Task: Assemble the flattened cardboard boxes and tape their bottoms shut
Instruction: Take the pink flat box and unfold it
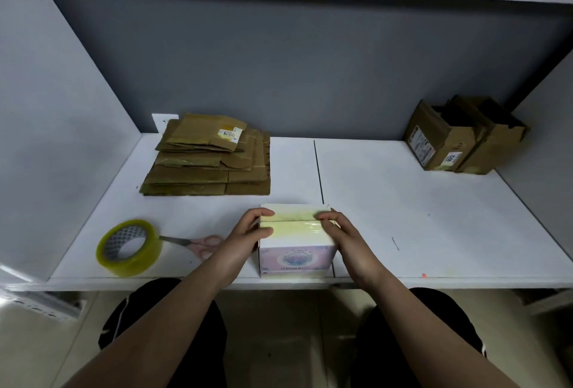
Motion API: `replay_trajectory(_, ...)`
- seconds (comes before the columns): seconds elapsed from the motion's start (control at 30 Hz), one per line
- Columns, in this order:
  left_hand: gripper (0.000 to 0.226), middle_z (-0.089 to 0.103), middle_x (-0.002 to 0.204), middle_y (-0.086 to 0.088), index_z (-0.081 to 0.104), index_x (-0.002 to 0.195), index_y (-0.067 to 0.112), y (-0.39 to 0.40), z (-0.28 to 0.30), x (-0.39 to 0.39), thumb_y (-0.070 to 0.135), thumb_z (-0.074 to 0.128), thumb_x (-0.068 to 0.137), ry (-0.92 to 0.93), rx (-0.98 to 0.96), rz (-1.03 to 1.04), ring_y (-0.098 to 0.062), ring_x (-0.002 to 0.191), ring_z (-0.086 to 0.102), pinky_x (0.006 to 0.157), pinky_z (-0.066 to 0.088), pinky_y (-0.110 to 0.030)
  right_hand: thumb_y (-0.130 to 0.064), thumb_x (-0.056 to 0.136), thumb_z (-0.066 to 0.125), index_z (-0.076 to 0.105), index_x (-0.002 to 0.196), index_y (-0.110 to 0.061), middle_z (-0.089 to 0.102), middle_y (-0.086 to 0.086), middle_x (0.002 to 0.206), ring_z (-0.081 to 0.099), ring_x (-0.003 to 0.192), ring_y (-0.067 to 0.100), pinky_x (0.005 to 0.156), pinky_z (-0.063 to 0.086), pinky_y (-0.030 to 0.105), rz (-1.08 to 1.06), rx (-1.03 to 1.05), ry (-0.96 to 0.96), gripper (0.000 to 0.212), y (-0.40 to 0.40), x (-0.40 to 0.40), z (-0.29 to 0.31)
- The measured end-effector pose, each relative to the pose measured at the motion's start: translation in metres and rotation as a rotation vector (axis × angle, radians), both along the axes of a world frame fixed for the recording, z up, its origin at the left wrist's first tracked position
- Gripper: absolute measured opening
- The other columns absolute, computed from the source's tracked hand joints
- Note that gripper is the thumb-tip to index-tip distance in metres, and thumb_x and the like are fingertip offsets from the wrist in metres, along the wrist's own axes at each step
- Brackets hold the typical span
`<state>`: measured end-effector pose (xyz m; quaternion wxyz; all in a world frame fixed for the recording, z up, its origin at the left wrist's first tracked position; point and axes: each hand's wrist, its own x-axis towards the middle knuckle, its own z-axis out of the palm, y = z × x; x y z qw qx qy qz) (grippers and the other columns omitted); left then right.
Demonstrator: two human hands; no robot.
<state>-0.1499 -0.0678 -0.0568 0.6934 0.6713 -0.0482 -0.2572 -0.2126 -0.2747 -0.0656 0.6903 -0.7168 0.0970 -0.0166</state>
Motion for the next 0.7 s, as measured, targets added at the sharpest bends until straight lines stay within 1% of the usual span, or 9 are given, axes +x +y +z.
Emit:
replay_trajectory(0.03, 0.029, 0.058, 0.113, 0.003, 0.054, 0.112, 0.023, -0.002, 0.000, -0.002, 0.001, 0.046, 0.095, 0.015, -0.027, 0.015, -0.015, 0.104, 0.056, 0.090, 0.045, -0.032, -0.014, 0.098, 0.049, 0.063, 0.105, -0.010, 0.059, -0.004, 0.120, 0.053, 0.101, -0.012, 0.077, 0.037, 0.000, -0.027, -0.004, -0.005, 0.016, 0.002, 0.001, -0.002)
replay_trajectory(0.1, 0.033, 0.058, 0.111, 0.003, 0.054, 0.116, 0.021, -0.004, -0.002, -0.004, -0.002, 0.043, 0.095, 0.023, -0.039, 0.043, -0.012, 0.100, 0.056, 0.084, 0.044, -0.026, -0.015, 0.097, 0.052, 0.064, 0.102, -0.013, 0.058, -0.001, 0.125, 0.053, 0.109, -0.003, 0.079, 0.038, 0.001, -0.080, 0.003, -0.024, 0.013, 0.005, 0.002, -0.007)
replay_trajectory(0.17, 0.034, 0.058, 0.110, 0.005, 0.054, 0.118, 0.019, -0.005, -0.001, -0.003, -0.002, 0.043, 0.095, 0.013, -0.026, 0.061, -0.010, 0.100, 0.055, 0.086, 0.044, -0.025, -0.017, 0.097, 0.054, 0.064, 0.103, -0.016, 0.056, -0.002, 0.127, 0.053, 0.115, 0.006, 0.080, 0.040, 0.004, -0.113, 0.031, -0.032, 0.012, 0.008, 0.004, -0.008)
replay_trajectory(0.27, 0.030, 0.057, 0.114, 0.006, 0.057, 0.111, 0.023, -0.005, -0.003, 0.001, 0.001, 0.046, 0.095, -0.025, -0.014, 0.067, -0.011, 0.105, 0.054, 0.091, 0.043, -0.028, -0.020, 0.097, 0.054, 0.065, 0.105, -0.018, 0.057, -0.003, 0.124, 0.055, 0.116, 0.014, 0.084, 0.044, 0.013, -0.143, 0.046, -0.029, 0.014, 0.009, 0.010, -0.008)
replay_trajectory(0.33, 0.027, 0.057, 0.116, 0.002, 0.059, 0.105, 0.025, -0.005, -0.006, 0.003, 0.002, 0.049, 0.094, -0.053, -0.012, 0.079, -0.016, 0.108, 0.052, 0.087, 0.041, -0.027, -0.020, 0.098, 0.052, 0.065, 0.104, -0.018, 0.058, -0.002, 0.124, 0.054, 0.118, 0.016, 0.090, 0.043, 0.019, -0.149, 0.032, -0.037, 0.015, 0.009, 0.015, -0.008)
replay_trajectory(0.43, 0.026, 0.056, 0.118, -0.003, 0.060, 0.103, 0.026, -0.005, -0.009, 0.006, 0.004, 0.050, 0.094, -0.073, 0.013, 0.105, -0.017, 0.107, 0.052, 0.079, 0.041, -0.022, -0.022, 0.099, 0.049, 0.066, 0.106, -0.022, 0.054, -0.003, 0.129, 0.047, 0.126, 0.012, 0.101, 0.039, 0.023, -0.125, -0.006, -0.039, 0.018, 0.010, 0.016, -0.011)
replay_trajectory(0.53, 0.029, 0.056, 0.120, -0.005, 0.061, 0.103, 0.026, -0.005, -0.010, 0.010, 0.002, 0.048, 0.094, -0.059, 0.003, 0.094, -0.019, 0.107, 0.052, 0.077, 0.040, -0.023, -0.024, 0.098, 0.052, 0.067, 0.105, -0.026, 0.054, -0.005, 0.129, 0.044, 0.130, 0.010, 0.110, 0.036, 0.031, -0.117, -0.052, -0.049, 0.016, 0.010, 0.016, -0.014)
replay_trajectory(0.63, 0.031, 0.056, 0.119, -0.005, 0.061, 0.102, 0.028, -0.006, -0.013, 0.012, 0.003, 0.045, 0.094, -0.051, 0.018, 0.082, -0.019, 0.105, 0.051, 0.075, 0.040, -0.024, -0.019, 0.096, 0.057, 0.068, 0.102, -0.022, 0.058, -0.008, 0.123, 0.048, 0.125, 0.008, 0.105, 0.039, 0.026, -0.140, -0.051, -0.063, 0.014, 0.008, 0.017, -0.014)
replay_trajectory(0.7, 0.031, 0.055, 0.119, -0.002, 0.061, 0.101, 0.030, -0.006, -0.014, 0.012, 0.004, 0.044, 0.095, -0.077, 0.044, 0.078, -0.019, 0.106, 0.052, 0.076, 0.041, -0.024, -0.017, 0.094, 0.059, 0.069, 0.102, -0.021, 0.058, -0.015, 0.117, 0.049, 0.122, 0.003, 0.097, 0.039, 0.016, -0.141, -0.070, -0.073, 0.013, 0.007, 0.018, -0.012)
